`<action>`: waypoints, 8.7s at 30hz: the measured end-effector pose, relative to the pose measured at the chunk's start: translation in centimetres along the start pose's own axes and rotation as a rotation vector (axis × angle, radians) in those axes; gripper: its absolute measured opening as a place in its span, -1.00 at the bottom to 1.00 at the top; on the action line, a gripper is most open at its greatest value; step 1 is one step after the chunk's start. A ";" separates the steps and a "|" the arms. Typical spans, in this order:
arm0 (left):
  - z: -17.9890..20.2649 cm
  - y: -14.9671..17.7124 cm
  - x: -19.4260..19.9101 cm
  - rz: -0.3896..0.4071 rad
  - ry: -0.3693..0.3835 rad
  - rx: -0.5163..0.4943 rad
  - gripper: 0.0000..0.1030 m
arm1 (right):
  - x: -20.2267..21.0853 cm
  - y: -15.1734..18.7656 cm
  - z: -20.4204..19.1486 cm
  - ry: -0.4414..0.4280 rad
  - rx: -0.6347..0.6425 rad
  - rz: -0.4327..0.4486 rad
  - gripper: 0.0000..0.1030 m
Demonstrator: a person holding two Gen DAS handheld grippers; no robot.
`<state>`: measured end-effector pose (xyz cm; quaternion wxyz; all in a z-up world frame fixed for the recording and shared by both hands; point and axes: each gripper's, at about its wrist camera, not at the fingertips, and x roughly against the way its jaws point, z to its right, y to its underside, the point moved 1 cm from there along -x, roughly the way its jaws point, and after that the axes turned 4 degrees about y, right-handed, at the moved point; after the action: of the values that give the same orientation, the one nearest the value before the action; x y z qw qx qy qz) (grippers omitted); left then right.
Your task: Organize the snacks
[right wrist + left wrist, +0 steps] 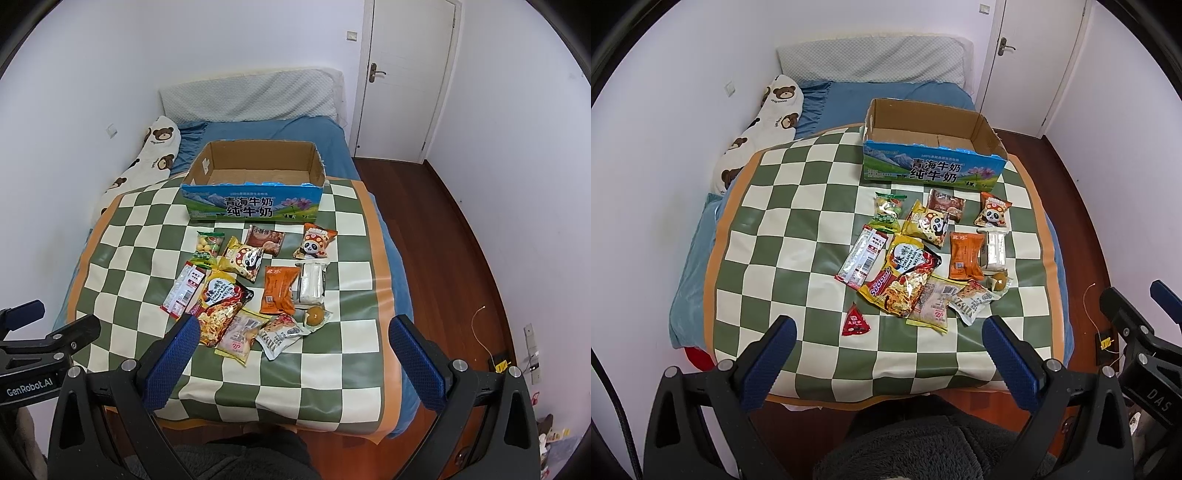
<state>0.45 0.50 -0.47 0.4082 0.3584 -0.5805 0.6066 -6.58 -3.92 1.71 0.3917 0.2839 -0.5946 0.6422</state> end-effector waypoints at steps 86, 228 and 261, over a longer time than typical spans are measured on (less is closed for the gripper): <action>2.5 -4.4 -39.1 -0.555 0.018 -0.360 0.81 | -35.4 2.5 -1.9 -0.243 -0.204 -0.517 0.75; -7.5 -30.5 -29.9 -0.004 0.046 0.025 0.66 | -37.0 -24.7 -4.4 -0.233 0.012 -0.136 0.82; -13.3 -12.0 -34.6 -0.260 -0.058 -0.101 0.66 | -34.8 -3.6 -4.1 -0.228 -0.232 -0.431 0.82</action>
<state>26.09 10.89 -27.93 0.4838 0.4268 -0.5704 0.5083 15.37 -5.71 -25.81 0.4800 0.4276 -0.6302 0.4353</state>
